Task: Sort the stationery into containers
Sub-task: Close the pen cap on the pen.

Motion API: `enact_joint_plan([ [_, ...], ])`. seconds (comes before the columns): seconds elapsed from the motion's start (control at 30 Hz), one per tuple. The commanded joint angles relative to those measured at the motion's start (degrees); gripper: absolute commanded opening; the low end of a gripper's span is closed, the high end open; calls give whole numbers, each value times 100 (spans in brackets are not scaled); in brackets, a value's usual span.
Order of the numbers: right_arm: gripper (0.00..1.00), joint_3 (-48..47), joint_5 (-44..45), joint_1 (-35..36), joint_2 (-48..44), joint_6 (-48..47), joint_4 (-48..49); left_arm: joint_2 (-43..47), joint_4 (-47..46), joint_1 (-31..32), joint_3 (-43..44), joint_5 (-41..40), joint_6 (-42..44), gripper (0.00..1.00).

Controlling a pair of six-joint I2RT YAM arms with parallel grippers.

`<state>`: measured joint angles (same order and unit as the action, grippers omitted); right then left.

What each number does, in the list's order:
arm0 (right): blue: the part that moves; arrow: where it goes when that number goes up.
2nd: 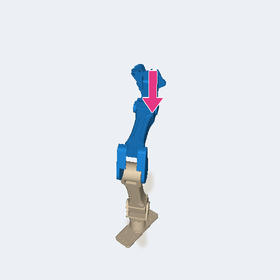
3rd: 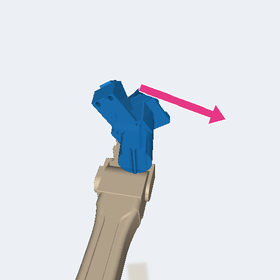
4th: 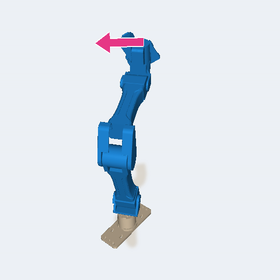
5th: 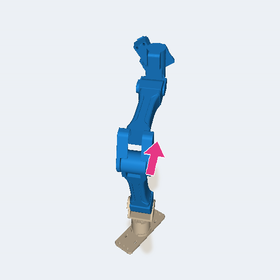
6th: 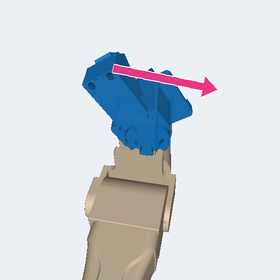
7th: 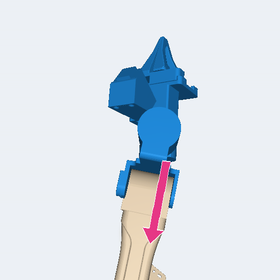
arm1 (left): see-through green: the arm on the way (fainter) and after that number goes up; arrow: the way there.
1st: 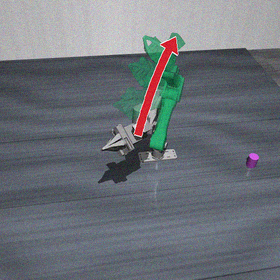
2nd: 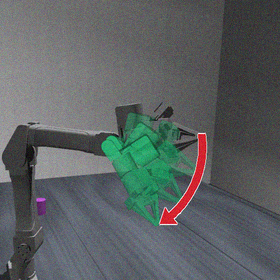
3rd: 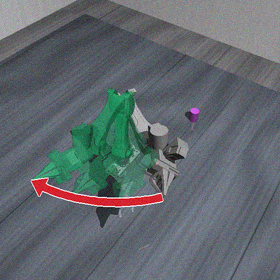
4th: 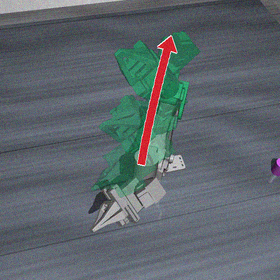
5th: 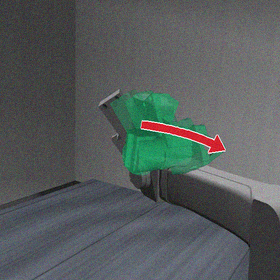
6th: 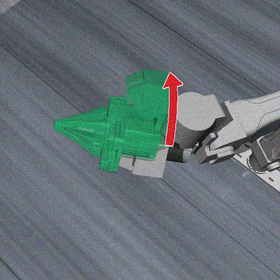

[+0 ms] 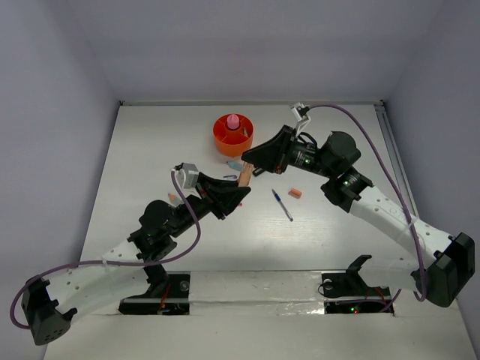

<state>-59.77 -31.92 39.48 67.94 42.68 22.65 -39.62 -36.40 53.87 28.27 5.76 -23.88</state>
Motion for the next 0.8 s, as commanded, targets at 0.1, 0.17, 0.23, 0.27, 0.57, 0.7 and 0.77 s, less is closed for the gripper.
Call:
enact_joint_plan([
  [0.1, 0, 123, -69, 68, 105, 382, -121, 261, -1291, -8, -41, 13, 243, 0],
  [0.17, 0, 141, -42, 120, 70, 391, -138, 305, -1255, -8, -41, -40, 252, 0],
  [0.23, 0, 150, 37, 173, 17, 303, -182, 288, -1098, -8, 38, -162, 235, 0],
  [0.27, 0, 150, 63, 235, -9, 207, -191, 262, -1019, -8, 90, -198, 235, 0],
  [0.57, 0, 132, 757, 876, 26, -611, -771, 33, -957, -8, 468, -356, 77, 0],
  [0.7, 0, 448, 1092, 1070, -88, -971, -745, 85, -737, -8, 697, -497, -81, 0],
  [0.77, 0, 641, 1092, 1070, -210, -1051, -701, 164, -658, -8, 741, -479, -161, 0],
])
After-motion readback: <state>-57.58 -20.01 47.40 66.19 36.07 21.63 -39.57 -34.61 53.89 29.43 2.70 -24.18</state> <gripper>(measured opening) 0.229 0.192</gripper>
